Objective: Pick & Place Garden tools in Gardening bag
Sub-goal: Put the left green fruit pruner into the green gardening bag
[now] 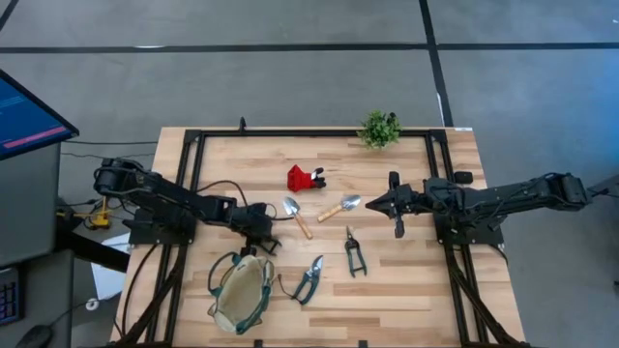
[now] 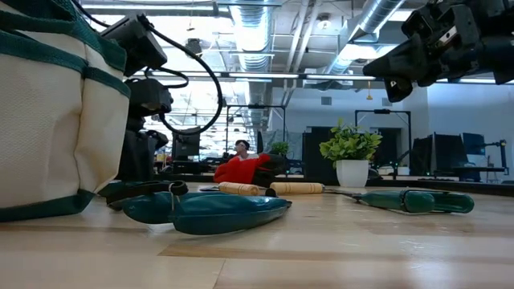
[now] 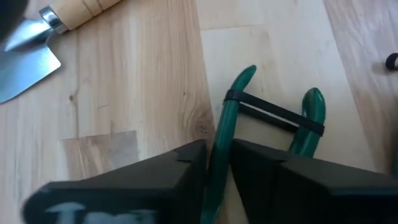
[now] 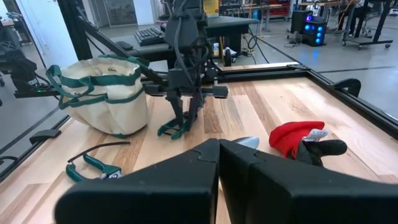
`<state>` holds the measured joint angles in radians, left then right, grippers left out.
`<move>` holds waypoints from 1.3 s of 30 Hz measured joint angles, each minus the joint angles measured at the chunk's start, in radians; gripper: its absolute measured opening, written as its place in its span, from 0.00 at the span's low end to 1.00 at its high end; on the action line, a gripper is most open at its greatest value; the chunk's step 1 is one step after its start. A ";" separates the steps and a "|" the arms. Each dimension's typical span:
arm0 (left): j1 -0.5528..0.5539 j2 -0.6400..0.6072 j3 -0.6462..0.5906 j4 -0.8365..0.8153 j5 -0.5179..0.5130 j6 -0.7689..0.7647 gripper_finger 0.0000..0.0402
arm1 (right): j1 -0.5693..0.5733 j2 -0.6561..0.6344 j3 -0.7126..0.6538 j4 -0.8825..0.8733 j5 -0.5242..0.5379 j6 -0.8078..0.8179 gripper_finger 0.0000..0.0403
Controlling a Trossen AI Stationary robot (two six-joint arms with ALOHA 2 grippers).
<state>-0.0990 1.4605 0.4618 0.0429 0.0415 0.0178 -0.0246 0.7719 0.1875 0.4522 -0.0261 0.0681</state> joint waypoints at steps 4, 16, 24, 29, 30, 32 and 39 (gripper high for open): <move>0.004 0.000 0.000 0.002 -0.004 -0.021 0.03 | 0.000 0.000 0.000 0.000 0.000 0.000 0.00; 0.052 -0.038 -0.001 -0.005 -0.100 -0.012 0.02 | 0.000 0.000 0.000 0.001 0.000 0.000 0.00; 0.122 -0.220 -0.001 -0.012 -0.185 0.086 0.02 | 0.001 0.000 0.000 0.003 0.000 0.001 0.00; 0.155 -0.360 0.015 -0.018 -0.306 0.177 0.02 | 0.001 0.000 0.000 0.004 0.000 0.001 0.00; 0.160 -0.385 0.022 -0.018 -0.330 0.190 0.02 | 0.001 0.000 0.000 0.004 0.000 0.001 0.00; 0.164 -0.424 0.045 -0.016 -0.378 0.202 0.02 | 0.001 0.000 0.000 0.004 0.000 0.001 0.00; 0.140 -0.517 0.162 -0.017 -0.462 0.155 0.02 | 0.001 0.000 0.000 0.004 0.000 0.001 0.00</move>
<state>0.0414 0.9439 0.6235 0.0263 -0.4202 0.1727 -0.0238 0.7719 0.1875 0.4564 -0.0257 0.0692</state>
